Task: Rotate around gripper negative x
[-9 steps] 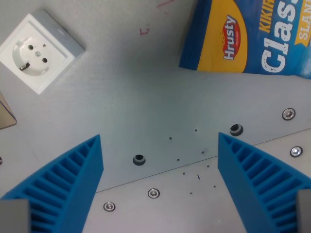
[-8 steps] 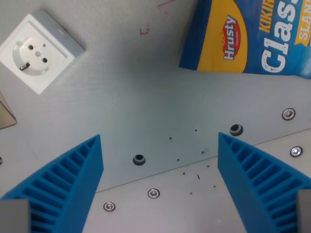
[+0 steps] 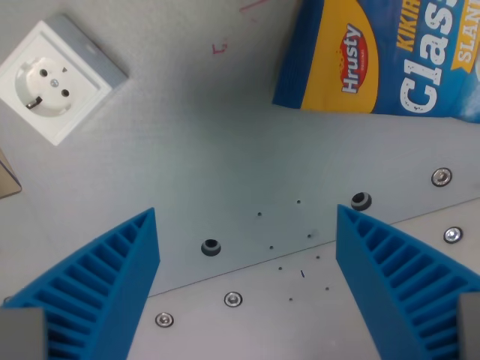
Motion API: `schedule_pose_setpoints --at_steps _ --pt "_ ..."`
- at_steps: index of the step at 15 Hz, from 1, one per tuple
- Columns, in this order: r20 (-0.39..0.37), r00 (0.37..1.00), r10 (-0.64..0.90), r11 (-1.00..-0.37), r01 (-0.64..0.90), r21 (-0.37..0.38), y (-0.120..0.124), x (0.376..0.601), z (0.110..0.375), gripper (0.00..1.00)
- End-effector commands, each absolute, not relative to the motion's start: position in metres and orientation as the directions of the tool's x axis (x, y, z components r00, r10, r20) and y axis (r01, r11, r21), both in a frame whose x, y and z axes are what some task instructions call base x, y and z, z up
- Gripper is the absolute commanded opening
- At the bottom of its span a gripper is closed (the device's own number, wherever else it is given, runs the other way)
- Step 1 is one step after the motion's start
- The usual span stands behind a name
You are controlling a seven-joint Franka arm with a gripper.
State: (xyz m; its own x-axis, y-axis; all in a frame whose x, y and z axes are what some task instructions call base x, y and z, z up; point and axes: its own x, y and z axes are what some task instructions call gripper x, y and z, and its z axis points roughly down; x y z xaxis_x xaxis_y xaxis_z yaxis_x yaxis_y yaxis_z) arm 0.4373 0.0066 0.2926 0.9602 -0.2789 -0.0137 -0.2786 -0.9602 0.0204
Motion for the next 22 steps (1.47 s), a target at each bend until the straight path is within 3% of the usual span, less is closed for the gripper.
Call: schedule_pose_setpoints --at_steps 1,22 --pt "-0.008 0.959 -0.284 -0.949 -0.28 0.144 0.0076 0.4377 0.2956 1.0" --pt "-0.008 0.959 -0.284 -0.875 -0.256 0.412 0.0076 0.4377 0.2956 1.0"
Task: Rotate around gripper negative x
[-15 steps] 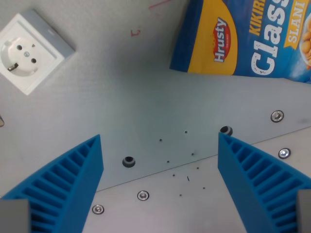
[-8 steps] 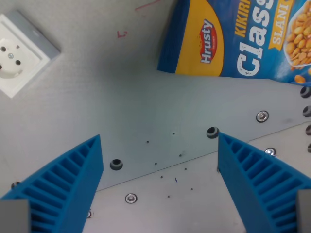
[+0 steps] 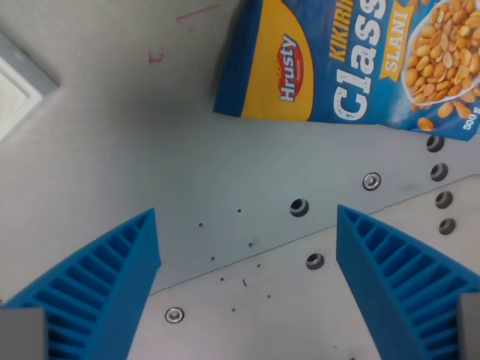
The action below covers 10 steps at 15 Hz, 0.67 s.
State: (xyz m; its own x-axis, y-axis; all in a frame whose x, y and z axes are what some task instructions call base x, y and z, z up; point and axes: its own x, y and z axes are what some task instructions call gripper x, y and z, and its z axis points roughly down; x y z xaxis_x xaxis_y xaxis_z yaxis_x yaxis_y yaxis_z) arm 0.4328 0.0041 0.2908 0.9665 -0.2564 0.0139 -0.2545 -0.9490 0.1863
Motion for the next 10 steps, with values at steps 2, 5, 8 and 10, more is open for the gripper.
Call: schedule_pose_setpoints --at_steps 2,5,8,10 --pt "-0.008 0.959 -0.284 -0.864 -0.253 0.436 0.0076 0.4377 0.2956 1.0" --pt "-0.008 0.959 -0.284 -0.846 -0.247 0.472 0.0076 0.4377 0.2956 1.0" --pt "-0.008 0.959 -0.284 -0.828 -0.241 0.506 0.0076 0.4377 0.2956 1.0" --pt "-0.008 0.959 -0.284 -0.815 -0.237 0.529 0.0076 0.4377 0.2956 1.0"
